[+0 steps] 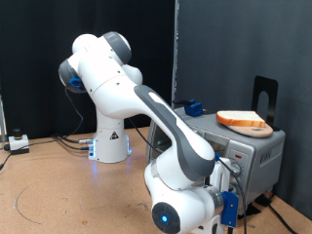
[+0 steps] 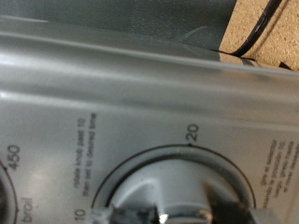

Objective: Make a piece of toast with the oven

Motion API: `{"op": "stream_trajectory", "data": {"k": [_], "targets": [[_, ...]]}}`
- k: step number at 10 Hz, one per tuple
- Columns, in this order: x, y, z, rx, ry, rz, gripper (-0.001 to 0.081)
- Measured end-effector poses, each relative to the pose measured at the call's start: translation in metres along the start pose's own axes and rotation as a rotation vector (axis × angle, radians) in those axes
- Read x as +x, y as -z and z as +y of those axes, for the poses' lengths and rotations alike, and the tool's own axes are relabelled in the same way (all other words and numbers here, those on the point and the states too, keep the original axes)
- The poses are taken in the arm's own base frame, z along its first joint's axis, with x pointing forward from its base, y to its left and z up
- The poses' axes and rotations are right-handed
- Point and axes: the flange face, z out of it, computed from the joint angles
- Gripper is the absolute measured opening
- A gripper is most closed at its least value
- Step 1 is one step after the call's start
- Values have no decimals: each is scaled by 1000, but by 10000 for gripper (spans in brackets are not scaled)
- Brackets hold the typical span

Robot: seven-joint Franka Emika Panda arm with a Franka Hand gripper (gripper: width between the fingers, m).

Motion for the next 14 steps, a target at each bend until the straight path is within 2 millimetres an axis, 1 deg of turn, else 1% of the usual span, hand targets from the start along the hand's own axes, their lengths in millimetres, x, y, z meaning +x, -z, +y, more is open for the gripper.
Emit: {"op": "stream_trajectory", "data": {"k": [1, 3, 5, 7, 14], "targets": [[-1, 0, 0, 4, 60, 8, 99], [-5, 0, 3, 33, 235, 54, 99], [-10, -1, 9, 83, 315, 103, 99], [-12, -1, 12, 101, 350, 124, 99], [-12, -1, 13, 110, 353, 132, 99]]}}
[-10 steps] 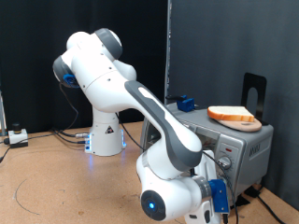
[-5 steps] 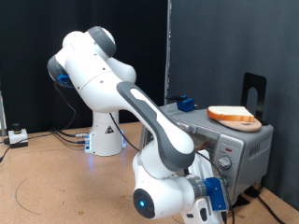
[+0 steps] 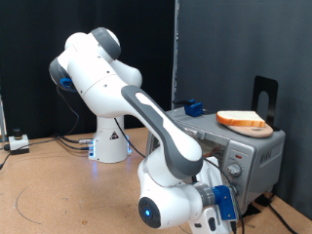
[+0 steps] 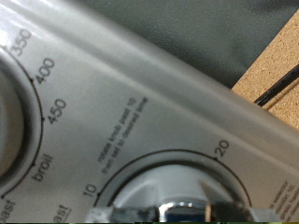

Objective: Make a piece of toast with the oven

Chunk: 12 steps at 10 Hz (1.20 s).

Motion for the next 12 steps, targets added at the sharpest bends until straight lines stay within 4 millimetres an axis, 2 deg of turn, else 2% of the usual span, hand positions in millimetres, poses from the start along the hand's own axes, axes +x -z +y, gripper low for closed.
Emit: {"op": "stream_trajectory", "data": {"k": [3, 4, 5, 6, 8, 9, 10, 12], "targets": [[1, 1, 0, -3, -2, 8, 99], [7, 9, -3, -10, -1, 47, 99], [11, 16, -6, -15, -3, 68, 227], [15, 22, -9, -17, -7, 80, 227], [19, 31, -16, -13, -37, 92, 596], [19, 36, -20, 4, -98, 77, 596], [13, 45, -25, 25, -180, 34, 767], [-2, 70, -35, 5, -332, -56, 797]]}}
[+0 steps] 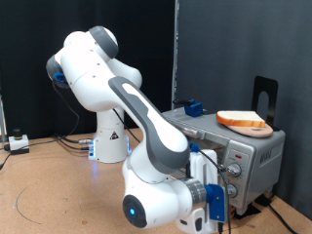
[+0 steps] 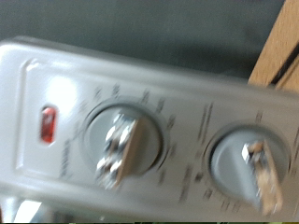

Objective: Make a piece of toast with the oven

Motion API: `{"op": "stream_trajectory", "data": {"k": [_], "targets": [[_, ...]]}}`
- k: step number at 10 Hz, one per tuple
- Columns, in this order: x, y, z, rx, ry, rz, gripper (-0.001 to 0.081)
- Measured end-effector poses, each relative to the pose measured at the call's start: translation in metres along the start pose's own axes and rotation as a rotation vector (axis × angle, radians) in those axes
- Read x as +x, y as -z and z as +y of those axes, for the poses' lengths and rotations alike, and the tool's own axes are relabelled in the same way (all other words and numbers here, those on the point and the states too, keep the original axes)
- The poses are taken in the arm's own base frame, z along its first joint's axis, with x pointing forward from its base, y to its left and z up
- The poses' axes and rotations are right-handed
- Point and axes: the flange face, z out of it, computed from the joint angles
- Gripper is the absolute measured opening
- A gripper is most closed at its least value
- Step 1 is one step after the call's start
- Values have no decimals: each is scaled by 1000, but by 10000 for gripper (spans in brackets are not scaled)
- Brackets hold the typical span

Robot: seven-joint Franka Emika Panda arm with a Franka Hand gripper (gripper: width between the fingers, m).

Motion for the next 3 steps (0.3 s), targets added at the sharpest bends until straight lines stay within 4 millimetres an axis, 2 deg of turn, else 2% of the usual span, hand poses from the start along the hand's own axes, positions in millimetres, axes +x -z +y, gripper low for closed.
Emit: {"op": "stream_trajectory", "data": {"k": [3], "targets": [[-22, 38, -13, -74, -68, -8, 809]]}}
